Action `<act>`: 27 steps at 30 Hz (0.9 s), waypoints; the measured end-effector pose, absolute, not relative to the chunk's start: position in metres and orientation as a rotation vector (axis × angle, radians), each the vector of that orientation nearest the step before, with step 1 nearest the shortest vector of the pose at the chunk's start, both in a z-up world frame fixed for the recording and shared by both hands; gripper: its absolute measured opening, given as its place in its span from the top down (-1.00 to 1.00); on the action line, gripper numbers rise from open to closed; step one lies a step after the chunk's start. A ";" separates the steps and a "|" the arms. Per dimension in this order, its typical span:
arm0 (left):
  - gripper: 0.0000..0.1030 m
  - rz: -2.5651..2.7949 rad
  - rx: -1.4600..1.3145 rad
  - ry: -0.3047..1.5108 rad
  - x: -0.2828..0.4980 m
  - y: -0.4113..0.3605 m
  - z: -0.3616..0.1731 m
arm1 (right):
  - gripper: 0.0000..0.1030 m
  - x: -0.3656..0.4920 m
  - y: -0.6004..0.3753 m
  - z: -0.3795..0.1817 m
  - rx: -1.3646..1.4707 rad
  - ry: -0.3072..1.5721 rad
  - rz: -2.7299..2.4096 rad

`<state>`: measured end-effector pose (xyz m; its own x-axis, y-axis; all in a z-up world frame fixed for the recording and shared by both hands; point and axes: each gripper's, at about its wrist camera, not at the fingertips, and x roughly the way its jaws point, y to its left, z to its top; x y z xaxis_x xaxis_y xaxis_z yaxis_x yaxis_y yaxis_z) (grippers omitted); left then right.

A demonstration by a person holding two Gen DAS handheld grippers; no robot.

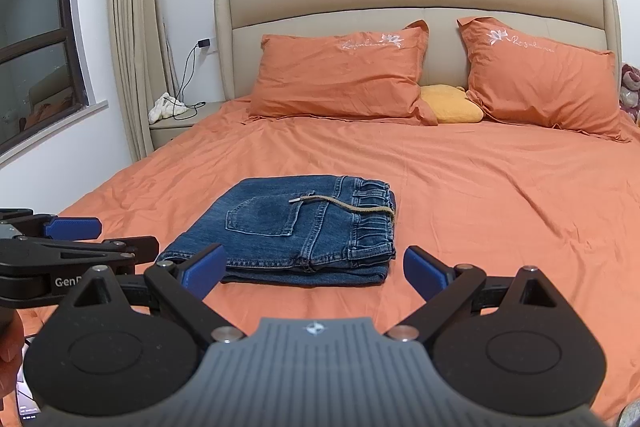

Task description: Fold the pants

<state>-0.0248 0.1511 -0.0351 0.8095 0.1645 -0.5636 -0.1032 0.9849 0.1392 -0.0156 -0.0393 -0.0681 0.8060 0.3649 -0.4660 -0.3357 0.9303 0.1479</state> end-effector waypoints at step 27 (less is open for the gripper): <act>-0.52 0.141 0.117 0.606 -0.026 0.152 -0.030 | -0.77 -0.021 -0.037 -0.062 0.048 0.505 0.382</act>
<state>-0.0263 0.1516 -0.0302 0.8127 0.1665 -0.5584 -0.0976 0.9837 0.1511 -0.0212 -0.0366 -0.0623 0.8063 0.3680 -0.4631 -0.3448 0.9285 0.1376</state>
